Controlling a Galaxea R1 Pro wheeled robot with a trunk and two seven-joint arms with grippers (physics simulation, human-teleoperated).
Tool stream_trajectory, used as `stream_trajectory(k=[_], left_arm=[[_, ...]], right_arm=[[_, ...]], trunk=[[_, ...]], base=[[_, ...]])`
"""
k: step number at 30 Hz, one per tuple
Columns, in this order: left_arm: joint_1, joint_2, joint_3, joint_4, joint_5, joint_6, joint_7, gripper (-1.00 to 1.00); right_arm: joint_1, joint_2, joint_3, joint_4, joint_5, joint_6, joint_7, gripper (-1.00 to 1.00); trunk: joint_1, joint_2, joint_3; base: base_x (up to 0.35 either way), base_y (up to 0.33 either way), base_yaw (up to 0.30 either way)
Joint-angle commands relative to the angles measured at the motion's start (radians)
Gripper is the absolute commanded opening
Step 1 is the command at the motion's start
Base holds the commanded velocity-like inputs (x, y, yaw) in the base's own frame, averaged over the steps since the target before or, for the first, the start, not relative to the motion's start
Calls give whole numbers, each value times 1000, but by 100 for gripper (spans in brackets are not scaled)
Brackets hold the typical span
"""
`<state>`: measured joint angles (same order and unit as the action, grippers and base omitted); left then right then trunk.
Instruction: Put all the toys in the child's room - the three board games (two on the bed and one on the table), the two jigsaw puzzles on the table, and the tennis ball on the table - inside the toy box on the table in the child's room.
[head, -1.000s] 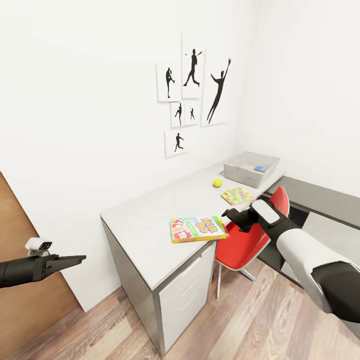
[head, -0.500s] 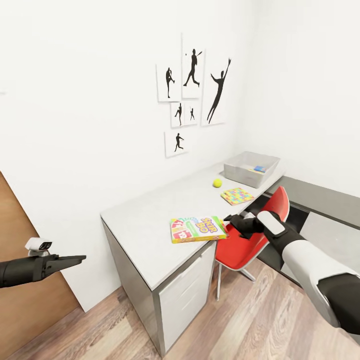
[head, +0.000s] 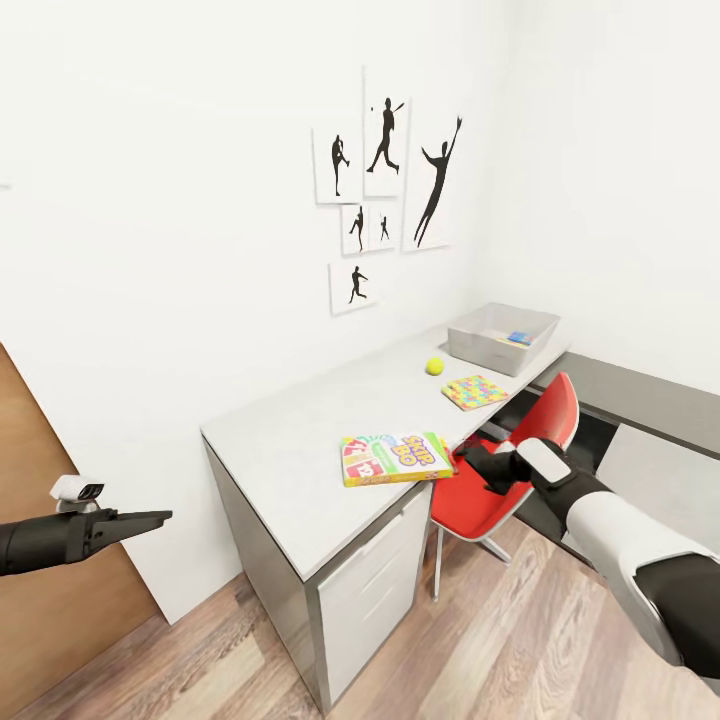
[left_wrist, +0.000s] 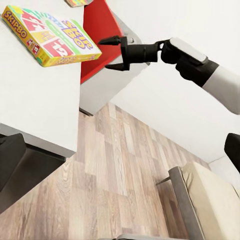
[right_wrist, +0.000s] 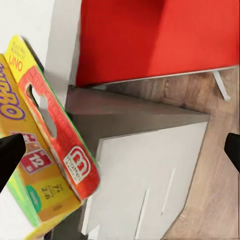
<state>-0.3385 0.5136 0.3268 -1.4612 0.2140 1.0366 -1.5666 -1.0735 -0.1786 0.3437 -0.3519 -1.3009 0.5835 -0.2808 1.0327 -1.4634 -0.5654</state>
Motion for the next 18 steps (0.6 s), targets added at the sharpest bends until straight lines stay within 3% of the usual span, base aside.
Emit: stream_trajectory(k=[1, 4, 11, 18], left_arm=[[-1, 0, 0, 0, -1, 11, -4, 100], [-1, 0, 0, -1, -1, 11, -4, 100], [-1, 0, 0, -1, -1, 11, -4, 100], [-1, 0, 0, -1, -1, 11, -4, 100]], right_arm=[[9, -1, 6, -1, -11, -4, -3, 100], [21, -1, 6, 0, -12, -8, 31, 100], [30, -1, 6, 1, -8, -11, 262, 100], [30, -1, 6, 1, -9, -11, 311, 100]], trunk=[[0, -1, -1], [0, -1, -1], [0, -1, -1], [0, -1, -1]], base=[[0, 0, 0], [0, 0, 0], [0, 0, 0], [0, 0, 0]])
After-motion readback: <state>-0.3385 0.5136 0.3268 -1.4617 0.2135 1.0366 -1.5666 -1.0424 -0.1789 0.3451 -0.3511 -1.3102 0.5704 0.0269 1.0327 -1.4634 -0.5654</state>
